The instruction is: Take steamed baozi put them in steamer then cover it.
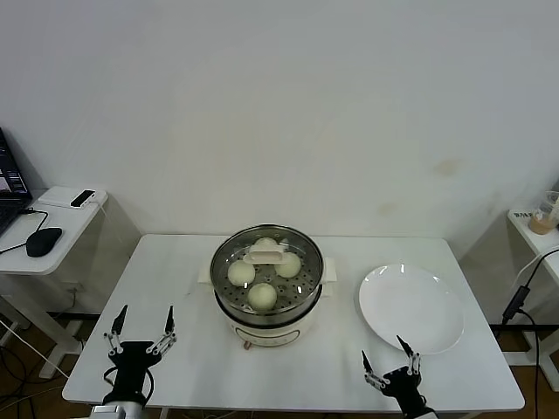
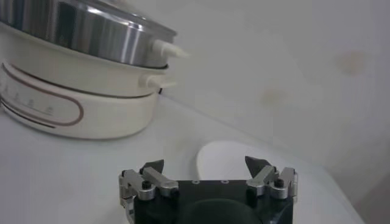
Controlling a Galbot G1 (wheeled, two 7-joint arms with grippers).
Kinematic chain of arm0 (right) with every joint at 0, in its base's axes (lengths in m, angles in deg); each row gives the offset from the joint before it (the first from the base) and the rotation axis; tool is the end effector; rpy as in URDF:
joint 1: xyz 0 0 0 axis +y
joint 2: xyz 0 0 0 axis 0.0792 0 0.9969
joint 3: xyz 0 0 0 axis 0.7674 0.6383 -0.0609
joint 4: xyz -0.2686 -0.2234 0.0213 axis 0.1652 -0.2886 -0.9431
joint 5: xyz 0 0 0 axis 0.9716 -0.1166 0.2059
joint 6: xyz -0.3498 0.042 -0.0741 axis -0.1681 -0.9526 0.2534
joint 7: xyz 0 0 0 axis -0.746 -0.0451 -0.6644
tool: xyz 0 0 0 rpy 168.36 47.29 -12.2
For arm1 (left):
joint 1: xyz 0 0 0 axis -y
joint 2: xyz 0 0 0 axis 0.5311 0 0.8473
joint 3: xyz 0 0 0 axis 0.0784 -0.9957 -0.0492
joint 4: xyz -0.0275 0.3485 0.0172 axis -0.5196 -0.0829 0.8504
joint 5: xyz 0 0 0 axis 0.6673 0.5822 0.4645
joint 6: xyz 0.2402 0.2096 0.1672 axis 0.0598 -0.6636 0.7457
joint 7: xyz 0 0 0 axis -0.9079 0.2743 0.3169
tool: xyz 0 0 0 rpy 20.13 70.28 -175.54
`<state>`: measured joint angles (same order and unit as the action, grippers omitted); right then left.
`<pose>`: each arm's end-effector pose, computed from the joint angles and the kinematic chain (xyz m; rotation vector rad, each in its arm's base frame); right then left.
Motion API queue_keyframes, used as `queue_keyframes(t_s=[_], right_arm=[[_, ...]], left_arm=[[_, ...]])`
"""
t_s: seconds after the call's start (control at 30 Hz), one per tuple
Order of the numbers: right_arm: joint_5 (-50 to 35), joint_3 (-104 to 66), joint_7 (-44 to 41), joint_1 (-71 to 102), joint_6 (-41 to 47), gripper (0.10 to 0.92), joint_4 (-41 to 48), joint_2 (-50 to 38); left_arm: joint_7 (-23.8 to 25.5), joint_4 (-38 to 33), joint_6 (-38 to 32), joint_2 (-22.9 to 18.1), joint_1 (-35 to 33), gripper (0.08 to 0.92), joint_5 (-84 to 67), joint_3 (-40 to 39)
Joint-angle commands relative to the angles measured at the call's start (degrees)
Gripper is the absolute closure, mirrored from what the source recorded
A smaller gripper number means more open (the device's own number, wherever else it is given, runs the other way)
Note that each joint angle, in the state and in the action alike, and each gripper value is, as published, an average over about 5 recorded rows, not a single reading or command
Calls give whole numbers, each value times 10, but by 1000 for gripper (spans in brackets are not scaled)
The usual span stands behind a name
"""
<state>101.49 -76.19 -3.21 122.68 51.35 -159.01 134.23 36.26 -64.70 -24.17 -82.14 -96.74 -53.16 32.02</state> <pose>0.1336 -0.0720 -0.3768 0.2853 -2.8781 0.5143 0.1433 0.0665 -0.3101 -0.1431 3.1180 0.2589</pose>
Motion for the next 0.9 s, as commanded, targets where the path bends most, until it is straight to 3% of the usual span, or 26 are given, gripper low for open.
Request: queue_keyframes(t_s=[0.03,0.9], right_arm=[[-7,4,-1,1,2,203,1,-3],[10,31,1,-2,1,203,-3,3]], left_arm=[[1,24,-32,-18,-30,177,-80,42],[13,30,-29,-22,-38,177,-46,47]])
